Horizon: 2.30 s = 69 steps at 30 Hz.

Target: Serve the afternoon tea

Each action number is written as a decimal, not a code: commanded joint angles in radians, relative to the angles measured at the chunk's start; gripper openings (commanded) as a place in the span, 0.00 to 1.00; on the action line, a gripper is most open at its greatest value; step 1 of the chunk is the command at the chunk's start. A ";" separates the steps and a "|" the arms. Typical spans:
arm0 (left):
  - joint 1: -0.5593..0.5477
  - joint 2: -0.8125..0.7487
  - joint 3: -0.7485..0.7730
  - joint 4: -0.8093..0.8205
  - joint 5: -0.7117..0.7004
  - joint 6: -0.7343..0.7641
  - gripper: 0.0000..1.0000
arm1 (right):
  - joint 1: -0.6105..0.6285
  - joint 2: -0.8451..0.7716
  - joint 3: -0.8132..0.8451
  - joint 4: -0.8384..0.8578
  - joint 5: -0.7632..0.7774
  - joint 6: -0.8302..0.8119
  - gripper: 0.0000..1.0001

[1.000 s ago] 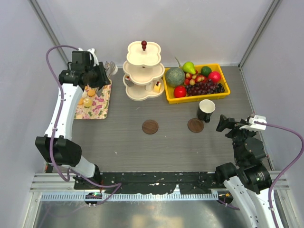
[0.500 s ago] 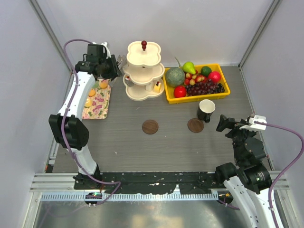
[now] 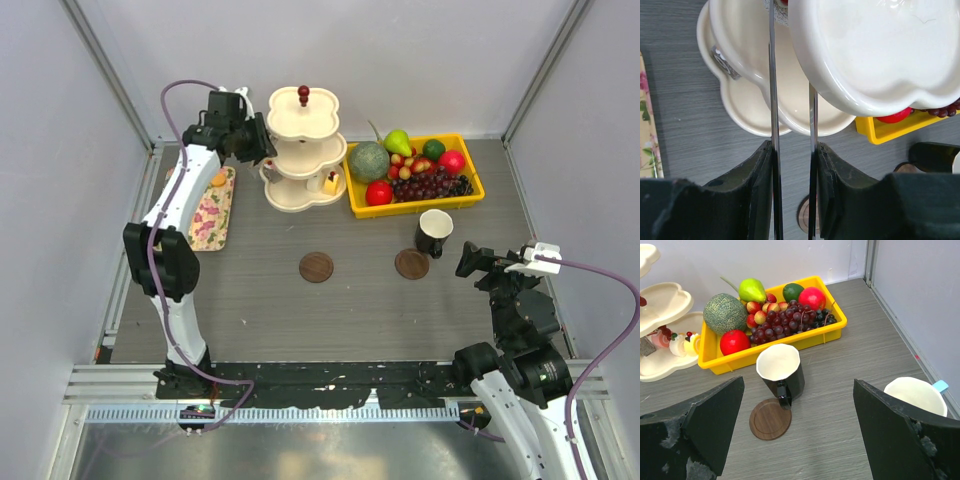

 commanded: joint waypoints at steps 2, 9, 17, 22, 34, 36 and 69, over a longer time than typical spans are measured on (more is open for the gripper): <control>-0.011 0.023 0.046 0.095 0.031 -0.016 0.37 | 0.007 0.018 0.006 0.039 0.020 -0.013 0.97; -0.020 0.044 0.034 0.125 0.033 -0.015 0.41 | 0.005 0.021 0.006 0.039 0.017 -0.013 0.97; -0.020 0.017 0.003 0.122 0.008 0.007 0.55 | 0.005 0.023 0.006 0.040 0.012 -0.016 0.97; -0.020 -0.019 -0.014 0.115 -0.003 0.025 0.57 | 0.005 0.024 0.008 0.039 0.006 -0.017 0.97; -0.019 -0.160 -0.150 0.096 -0.033 0.047 0.50 | 0.005 0.016 0.008 0.039 -0.004 -0.016 0.97; -0.016 -0.187 -0.182 0.095 -0.035 0.050 0.49 | 0.005 0.013 0.008 0.039 -0.006 -0.013 0.97; 0.286 -0.648 -0.722 -0.175 -0.263 0.163 0.45 | 0.005 0.007 0.008 0.043 -0.050 -0.004 0.97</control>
